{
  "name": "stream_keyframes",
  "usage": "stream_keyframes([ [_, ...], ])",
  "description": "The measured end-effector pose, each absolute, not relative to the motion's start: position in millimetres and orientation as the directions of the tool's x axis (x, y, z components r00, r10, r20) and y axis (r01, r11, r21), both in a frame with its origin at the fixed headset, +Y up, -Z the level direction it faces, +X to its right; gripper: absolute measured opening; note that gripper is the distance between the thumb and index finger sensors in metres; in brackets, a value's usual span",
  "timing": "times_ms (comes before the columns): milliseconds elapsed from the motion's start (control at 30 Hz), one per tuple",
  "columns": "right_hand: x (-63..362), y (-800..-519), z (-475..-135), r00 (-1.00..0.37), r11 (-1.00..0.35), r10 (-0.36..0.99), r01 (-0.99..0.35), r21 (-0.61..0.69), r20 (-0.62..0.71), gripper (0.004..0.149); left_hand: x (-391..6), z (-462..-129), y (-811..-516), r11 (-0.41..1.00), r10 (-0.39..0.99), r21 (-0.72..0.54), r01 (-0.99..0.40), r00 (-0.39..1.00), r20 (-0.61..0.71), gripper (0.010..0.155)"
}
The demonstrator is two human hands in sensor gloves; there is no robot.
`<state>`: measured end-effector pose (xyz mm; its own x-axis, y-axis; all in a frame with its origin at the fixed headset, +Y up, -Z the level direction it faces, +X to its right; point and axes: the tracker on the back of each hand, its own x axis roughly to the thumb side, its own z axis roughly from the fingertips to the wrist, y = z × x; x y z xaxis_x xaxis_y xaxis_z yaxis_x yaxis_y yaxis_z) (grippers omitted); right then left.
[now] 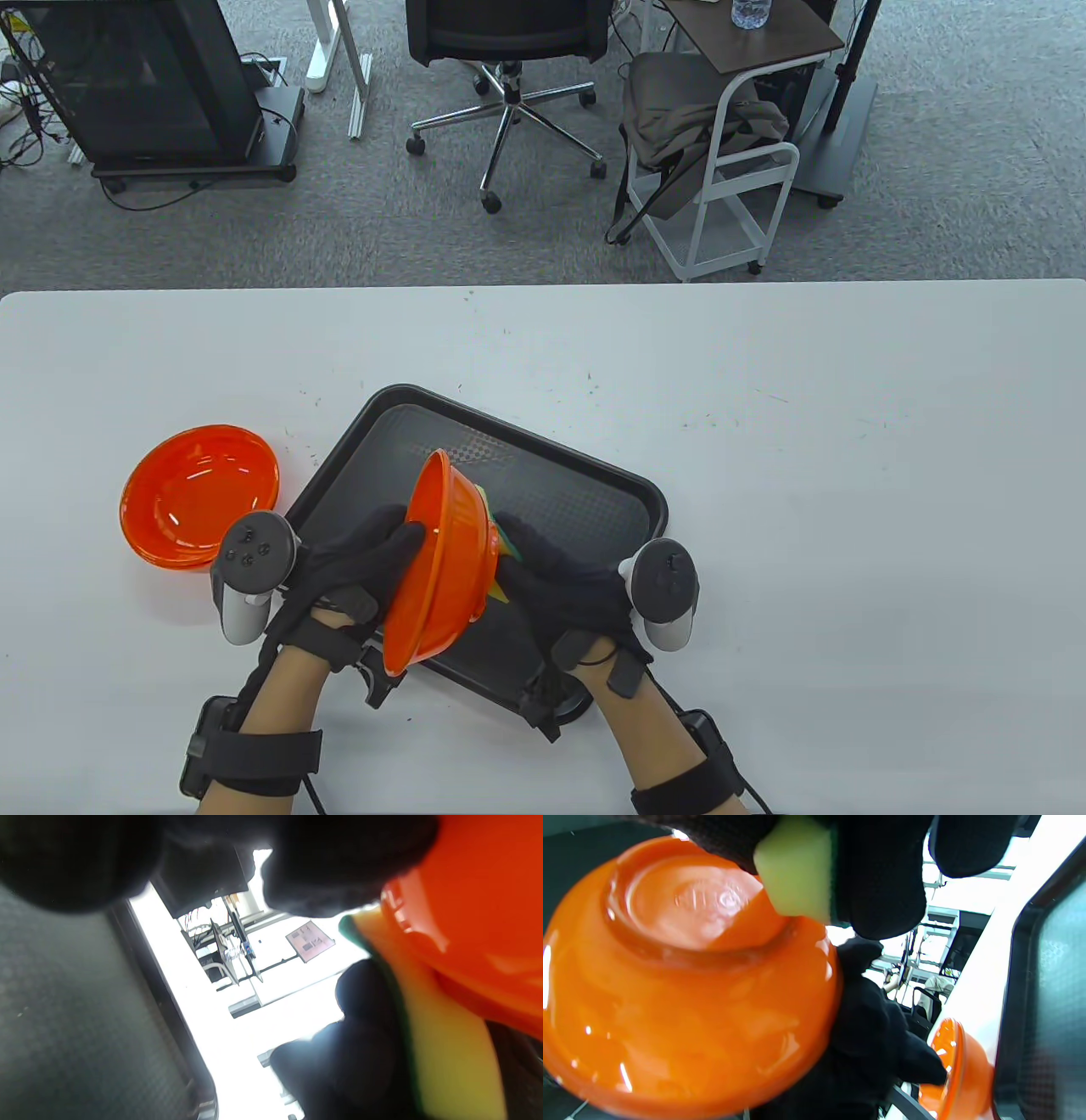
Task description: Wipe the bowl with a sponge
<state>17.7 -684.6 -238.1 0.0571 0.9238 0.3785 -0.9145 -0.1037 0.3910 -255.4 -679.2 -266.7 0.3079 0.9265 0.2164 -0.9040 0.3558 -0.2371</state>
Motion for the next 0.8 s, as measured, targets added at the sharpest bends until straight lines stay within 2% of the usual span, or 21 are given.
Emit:
stream_keyframes([
  [267, -5, -686, -231, 0.083, -0.119, 0.932, -0.849, 0.515, 0.353, 0.053, -279, -267, -677, 0.301, 0.94, -0.05, -0.952, 0.287, 0.185, 0.054],
  [533, -5, -680, -229, 0.099, -0.115, 0.924, -0.849, 0.516, 0.369, 0.053, -307, -263, -667, 0.4, 0.889, 0.176, -0.899, 0.427, 0.162, 0.053],
  [800, 10, -672, -231, 0.116, -0.088, 0.899, -0.897, 0.433, 0.422, 0.052, -316, -264, -669, 0.438, 0.875, 0.202, -0.876, 0.467, 0.129, 0.053],
])
